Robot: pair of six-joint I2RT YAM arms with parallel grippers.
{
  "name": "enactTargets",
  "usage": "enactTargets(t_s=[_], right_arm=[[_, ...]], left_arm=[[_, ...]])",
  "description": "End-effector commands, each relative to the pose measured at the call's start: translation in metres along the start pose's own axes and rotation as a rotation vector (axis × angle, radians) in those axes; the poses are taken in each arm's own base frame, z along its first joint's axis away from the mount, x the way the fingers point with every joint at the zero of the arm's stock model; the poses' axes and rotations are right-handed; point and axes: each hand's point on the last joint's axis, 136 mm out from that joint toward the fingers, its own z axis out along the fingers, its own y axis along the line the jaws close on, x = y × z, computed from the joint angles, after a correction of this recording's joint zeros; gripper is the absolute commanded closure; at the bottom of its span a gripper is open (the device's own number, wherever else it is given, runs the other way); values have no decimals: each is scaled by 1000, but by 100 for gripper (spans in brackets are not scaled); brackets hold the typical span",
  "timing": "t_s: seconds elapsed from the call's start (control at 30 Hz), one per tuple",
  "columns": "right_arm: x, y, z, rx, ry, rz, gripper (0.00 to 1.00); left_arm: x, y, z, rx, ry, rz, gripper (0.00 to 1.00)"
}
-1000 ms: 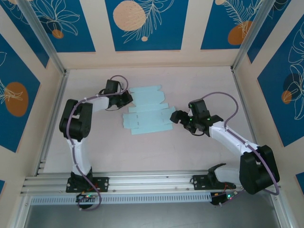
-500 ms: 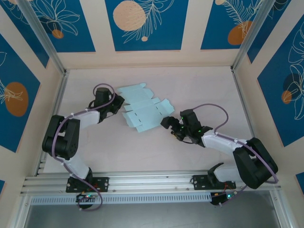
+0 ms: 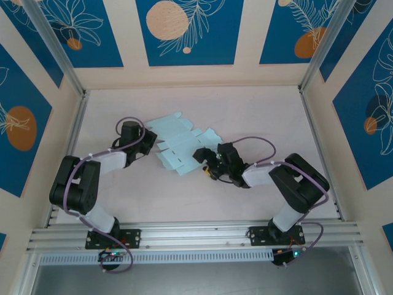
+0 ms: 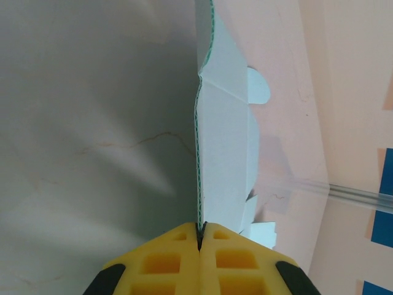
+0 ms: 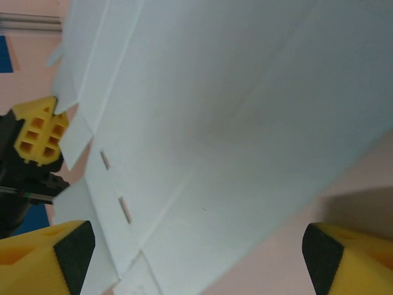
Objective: Fold the paper box
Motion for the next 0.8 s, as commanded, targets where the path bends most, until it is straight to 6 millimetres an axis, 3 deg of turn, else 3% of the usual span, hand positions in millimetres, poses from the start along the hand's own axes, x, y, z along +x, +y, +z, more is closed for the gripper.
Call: enactTargets(t_s=[0.0, 0.13, 0.3, 0.63, 0.7, 0.77], right_arm=[[-4, 9, 15, -36, -4, 0, 13], [-9, 18, 22, -46, -14, -16, 20], [-16, 19, 15, -10, -50, -51, 27], [-29, 36, 18, -48, -35, -126, 68], [-30, 40, 15, -53, -28, -146, 73], [-31, 41, 10, -42, -14, -171, 78]], left_arm=[[-2, -7, -9, 27, -24, -5, 100], [1, 0, -12, 23, -19, -14, 100], [2, 5, -17, 10, -29, -6, 100], [15, 33, -18, -23, -4, -36, 99], [15, 39, -19, -33, -8, -39, 87], [16, 44, -20, -39, -9, -40, 66]])
